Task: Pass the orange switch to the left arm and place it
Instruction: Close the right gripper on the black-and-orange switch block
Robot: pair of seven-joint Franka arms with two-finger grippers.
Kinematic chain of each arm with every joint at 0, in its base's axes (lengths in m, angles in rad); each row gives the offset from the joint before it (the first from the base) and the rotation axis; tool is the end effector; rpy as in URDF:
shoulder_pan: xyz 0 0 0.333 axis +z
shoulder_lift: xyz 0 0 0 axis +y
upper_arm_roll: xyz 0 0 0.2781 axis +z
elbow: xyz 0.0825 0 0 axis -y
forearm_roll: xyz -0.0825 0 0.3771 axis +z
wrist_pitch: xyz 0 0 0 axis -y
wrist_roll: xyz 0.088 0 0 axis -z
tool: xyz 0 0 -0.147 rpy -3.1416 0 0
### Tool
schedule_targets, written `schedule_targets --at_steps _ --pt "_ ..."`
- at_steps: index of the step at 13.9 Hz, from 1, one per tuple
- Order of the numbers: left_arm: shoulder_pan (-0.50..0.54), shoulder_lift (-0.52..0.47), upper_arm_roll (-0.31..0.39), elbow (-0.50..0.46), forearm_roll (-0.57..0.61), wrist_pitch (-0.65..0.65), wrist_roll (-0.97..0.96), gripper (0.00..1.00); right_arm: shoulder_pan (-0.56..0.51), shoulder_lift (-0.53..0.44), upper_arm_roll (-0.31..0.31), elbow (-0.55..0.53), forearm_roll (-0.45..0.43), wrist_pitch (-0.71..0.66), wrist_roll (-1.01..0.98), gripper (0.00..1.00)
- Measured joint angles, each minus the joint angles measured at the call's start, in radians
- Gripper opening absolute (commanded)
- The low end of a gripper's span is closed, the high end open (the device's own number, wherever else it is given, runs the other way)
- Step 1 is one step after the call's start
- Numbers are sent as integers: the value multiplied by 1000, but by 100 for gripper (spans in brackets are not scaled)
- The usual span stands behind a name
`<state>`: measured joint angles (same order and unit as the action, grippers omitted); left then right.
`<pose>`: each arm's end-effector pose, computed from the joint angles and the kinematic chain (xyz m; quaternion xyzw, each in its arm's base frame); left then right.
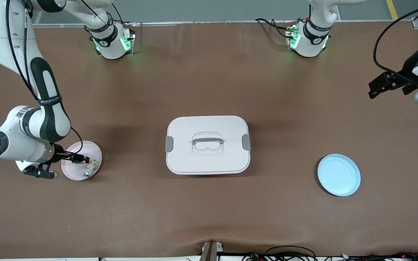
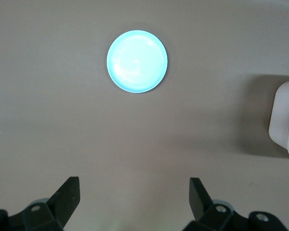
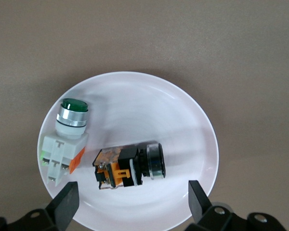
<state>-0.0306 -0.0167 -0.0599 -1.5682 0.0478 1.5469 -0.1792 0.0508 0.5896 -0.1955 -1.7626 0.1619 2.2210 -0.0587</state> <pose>0.5390 -0.0420 0.5550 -0.9987 -0.0448 -0.0010 0.0245 0.6143 -0.0778 0.1600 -0.9949 0.0827 0.0571 0.0123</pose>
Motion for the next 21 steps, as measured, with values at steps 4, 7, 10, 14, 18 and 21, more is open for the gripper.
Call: schedule_targets --at_steps 4,7,10,14,18,21 --pt "0 0 0 1 0 0 0 100 0 25 0 2 4 6 -11 100" --pt "0 0 0 2 0 0 0 100 0 37 0 2 5 34 -13 100" --pt "1 0 0 3 0 0 0 100 1 51 2 2 5 57 -15 100" --pt "1 0 0 3 0 0 0 100 5 68 3 2 6 80 -21 100" --pt "1 0 0 3 0 -1 0 100 8 79 3 2 6 96 -23 100" --pt "1 0 0 3 0 -1 0 100 9 79 3 0 6 96 -41 100"
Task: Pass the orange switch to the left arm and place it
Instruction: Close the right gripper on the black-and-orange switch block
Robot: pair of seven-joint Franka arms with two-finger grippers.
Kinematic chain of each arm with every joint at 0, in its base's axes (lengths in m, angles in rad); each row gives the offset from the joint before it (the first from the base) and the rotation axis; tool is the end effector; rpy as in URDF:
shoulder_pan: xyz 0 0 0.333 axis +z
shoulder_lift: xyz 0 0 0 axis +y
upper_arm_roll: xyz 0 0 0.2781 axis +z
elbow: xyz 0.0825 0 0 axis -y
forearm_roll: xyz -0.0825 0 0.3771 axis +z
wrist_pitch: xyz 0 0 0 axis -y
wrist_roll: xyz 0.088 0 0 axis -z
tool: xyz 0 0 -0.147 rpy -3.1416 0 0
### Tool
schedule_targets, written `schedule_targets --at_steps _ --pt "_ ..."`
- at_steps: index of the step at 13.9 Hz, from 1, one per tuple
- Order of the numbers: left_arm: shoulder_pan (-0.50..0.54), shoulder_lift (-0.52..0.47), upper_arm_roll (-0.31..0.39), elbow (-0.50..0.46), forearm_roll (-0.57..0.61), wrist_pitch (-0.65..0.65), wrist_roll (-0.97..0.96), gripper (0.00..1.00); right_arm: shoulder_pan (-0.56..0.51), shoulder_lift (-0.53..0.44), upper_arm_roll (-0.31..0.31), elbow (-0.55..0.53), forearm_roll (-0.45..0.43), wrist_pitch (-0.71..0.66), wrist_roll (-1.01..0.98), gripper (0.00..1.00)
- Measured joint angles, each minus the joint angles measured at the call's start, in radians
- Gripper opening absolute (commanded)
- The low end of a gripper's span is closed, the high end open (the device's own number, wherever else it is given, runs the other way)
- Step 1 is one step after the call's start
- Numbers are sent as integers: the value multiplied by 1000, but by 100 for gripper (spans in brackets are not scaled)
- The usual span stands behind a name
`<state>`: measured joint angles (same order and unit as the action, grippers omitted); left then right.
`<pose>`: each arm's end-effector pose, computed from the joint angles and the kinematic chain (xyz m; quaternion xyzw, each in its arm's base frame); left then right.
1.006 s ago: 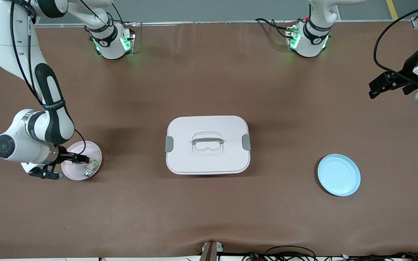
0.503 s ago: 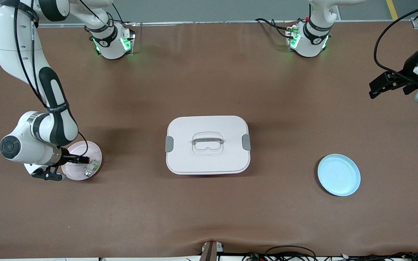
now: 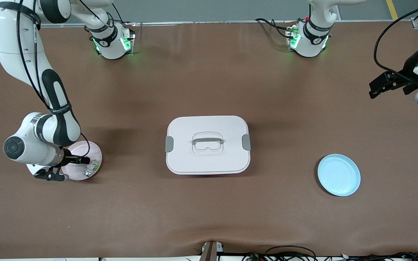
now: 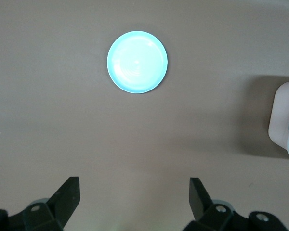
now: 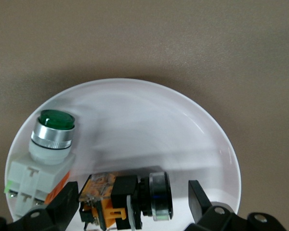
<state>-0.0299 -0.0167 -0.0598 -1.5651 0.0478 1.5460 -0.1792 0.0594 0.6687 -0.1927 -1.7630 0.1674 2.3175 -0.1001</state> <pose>0.5391 -0.0416 0.5563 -0.9987 -0.0453 -0.0021 0.0243 0.6144 -0.0747 0.1184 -0.9971 0.0592 0.0486 0.0037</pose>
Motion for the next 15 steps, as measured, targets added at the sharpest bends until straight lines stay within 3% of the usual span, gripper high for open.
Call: schedule_targets --at_steps 7,8,12,15 --pt "0 0 0 0 0 0 0 100 1 9 0 -12 0 0 -25 98" --pt "0 0 0 0 0 0 0 100 1 9 0 -12 0 0 -25 81" --pt "0 0 0 0 0 0 0 100 4 9 1 -11 0 0 -26 36" --pt "0 0 0 0 0 0 0 100 5 9 1 -11 0 -1 -69 24"
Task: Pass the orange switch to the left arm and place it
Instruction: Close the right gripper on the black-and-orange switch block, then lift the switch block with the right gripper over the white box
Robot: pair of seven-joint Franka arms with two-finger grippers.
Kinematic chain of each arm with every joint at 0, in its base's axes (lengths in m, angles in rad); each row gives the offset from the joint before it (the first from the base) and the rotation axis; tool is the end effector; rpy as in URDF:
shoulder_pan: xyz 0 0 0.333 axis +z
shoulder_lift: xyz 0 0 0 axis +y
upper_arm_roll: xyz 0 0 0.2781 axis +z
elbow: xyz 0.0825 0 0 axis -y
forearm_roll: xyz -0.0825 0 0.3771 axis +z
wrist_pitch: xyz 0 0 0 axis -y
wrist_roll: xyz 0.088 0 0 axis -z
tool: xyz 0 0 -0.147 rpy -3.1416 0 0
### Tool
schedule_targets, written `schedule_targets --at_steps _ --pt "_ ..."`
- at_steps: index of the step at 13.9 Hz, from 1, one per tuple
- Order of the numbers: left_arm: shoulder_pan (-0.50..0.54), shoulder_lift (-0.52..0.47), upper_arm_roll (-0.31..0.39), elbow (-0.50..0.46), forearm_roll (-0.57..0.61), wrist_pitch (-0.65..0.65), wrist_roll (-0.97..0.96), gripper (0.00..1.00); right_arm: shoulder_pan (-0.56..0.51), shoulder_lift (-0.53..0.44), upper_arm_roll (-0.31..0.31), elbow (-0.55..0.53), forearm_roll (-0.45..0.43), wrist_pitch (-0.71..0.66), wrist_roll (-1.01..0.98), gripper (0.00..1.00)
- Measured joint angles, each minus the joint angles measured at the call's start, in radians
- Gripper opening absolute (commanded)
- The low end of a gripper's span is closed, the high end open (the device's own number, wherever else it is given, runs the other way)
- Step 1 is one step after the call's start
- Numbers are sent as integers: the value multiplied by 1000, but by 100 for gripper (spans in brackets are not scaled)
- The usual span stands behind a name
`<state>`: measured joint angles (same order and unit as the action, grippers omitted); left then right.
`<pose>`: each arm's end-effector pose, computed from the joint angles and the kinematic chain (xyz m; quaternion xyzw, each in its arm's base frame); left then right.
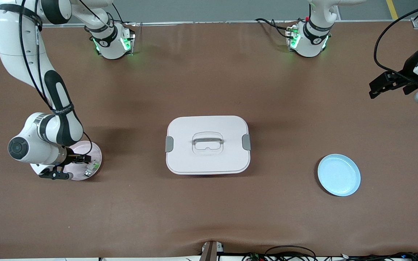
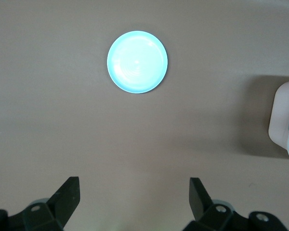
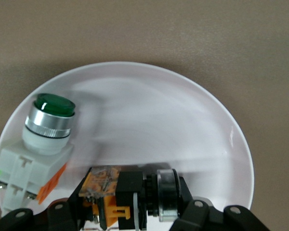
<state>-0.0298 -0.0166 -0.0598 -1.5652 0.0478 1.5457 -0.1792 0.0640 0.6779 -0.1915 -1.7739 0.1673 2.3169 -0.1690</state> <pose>0.5391 -0.0415 0.5562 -0.9987 -0.0453 -0.0018 0.0244 0.6084 -0.0713 0.1086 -0.9980 0.0227 0.0587 0.0056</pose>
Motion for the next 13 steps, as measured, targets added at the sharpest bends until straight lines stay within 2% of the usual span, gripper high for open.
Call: schedule_targets --at_steps 3,6,9,13 --pt "0 0 0 0 0 0 0 100 0 -1 0 2 0 -11 -43 24" --pt "0 0 0 0 0 0 0 100 1 -25 -1 9 0 -84 -100 21" --pt "0 0 0 0 0 0 0 100 0 -97 -3 17 0 -178 -162 12" --pt "0 0 0 0 0 -1 0 100 10 -221 1 25 46 -313 -166 8"
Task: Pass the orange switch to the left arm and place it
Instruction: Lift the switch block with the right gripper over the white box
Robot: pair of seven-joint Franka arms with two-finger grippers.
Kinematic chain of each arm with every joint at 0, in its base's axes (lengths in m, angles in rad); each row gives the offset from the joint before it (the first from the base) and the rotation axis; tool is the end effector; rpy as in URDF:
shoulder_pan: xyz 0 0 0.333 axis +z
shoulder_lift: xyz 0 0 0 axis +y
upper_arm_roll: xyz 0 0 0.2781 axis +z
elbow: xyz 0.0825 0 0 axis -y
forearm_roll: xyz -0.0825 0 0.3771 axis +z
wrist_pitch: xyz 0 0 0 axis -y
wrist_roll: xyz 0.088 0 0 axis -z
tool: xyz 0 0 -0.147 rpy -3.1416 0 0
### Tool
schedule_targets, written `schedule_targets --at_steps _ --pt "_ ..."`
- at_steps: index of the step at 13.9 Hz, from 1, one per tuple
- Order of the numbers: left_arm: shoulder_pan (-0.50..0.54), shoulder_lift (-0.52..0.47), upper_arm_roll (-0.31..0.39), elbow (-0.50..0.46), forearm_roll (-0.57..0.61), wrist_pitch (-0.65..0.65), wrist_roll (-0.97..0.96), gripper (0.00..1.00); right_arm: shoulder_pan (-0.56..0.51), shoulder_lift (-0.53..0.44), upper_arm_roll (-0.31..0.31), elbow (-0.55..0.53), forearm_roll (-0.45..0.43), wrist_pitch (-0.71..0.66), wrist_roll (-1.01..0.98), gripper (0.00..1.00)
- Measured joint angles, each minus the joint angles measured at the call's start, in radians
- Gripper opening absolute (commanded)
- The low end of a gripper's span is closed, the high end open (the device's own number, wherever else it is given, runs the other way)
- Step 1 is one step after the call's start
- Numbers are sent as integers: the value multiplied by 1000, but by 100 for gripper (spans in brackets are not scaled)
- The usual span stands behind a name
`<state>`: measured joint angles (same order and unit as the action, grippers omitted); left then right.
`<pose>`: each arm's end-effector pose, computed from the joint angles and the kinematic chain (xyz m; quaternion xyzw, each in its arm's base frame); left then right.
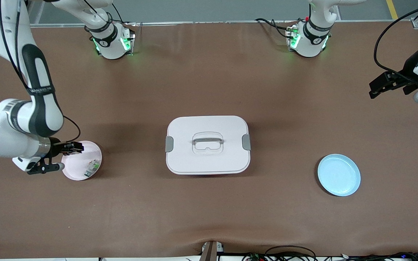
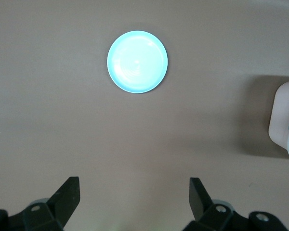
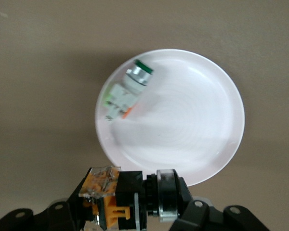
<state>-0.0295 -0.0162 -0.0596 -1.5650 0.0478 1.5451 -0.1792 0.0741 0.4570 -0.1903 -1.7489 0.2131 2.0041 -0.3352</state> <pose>0.5391 -0.0412 0.5560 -0.9987 -0.0456 -0.0014 0.0244 0.6063 -0.0470 0.2320 -0.9924 -0.0605 0.0813 0.0694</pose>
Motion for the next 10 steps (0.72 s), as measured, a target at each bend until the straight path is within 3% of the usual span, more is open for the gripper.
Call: schedule_targets --at_steps 3,10 --pt "0 0 0 0 0 -1 0 100 36 -65 6 0 82 -72 131 8" --pt "0 0 0 0 0 -1 0 100 182 -131 15 -1 448 -99 571 7"
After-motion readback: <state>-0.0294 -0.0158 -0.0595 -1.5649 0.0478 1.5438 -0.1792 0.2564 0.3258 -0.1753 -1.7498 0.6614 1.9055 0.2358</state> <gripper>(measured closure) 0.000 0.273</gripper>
